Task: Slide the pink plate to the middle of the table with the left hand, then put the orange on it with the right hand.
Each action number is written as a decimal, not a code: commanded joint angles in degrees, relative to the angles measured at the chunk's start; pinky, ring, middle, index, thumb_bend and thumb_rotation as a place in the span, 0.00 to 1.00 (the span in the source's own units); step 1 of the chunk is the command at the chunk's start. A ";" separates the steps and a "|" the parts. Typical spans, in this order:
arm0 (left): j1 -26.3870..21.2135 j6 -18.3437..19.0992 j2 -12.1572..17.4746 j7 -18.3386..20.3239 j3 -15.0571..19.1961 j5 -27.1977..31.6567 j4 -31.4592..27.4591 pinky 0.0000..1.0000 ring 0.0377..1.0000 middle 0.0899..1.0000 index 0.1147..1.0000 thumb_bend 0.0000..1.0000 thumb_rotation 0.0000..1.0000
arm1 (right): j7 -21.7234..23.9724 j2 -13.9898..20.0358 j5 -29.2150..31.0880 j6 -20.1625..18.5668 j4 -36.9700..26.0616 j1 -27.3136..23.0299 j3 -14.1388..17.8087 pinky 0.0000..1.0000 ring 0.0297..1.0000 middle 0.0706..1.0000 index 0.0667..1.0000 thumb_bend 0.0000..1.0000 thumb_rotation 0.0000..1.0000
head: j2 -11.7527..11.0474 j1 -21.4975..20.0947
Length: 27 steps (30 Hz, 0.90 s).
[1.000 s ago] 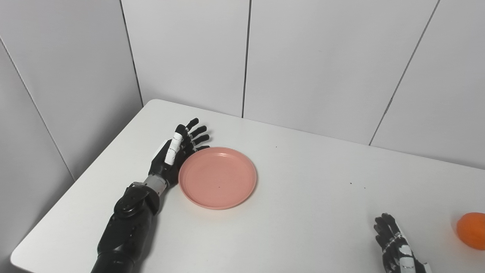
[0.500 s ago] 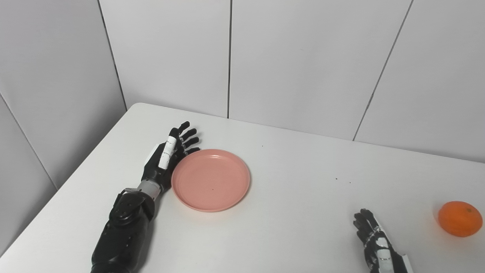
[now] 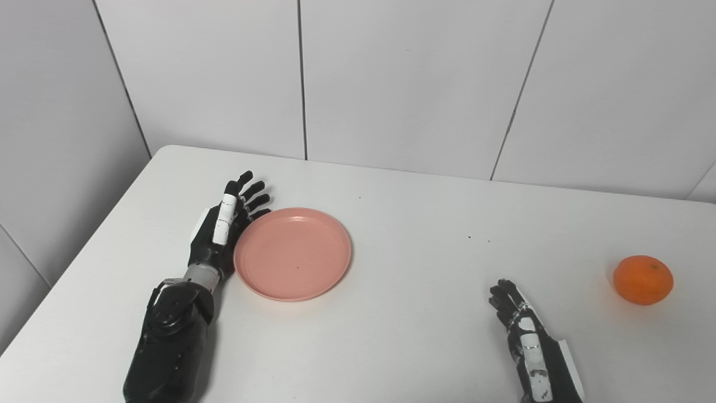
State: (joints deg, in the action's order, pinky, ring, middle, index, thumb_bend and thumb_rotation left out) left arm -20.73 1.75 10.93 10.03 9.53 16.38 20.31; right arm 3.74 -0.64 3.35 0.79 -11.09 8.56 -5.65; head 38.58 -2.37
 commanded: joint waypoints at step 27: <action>2.60 6.15 -4.95 -0.98 -1.85 0.66 -5.51 0.81 0.88 0.90 0.92 1.00 0.85 | -5.00 -4.89 -3.90 1.07 0.79 -0.38 -3.62 0.97 0.93 0.92 0.88 0.85 0.98 | 1.08 -7.33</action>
State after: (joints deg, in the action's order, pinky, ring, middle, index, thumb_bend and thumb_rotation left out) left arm -18.79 5.69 6.52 9.17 7.82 16.51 14.68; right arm -1.77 -4.04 -0.14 0.84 -10.63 8.01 -8.07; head 39.64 -8.96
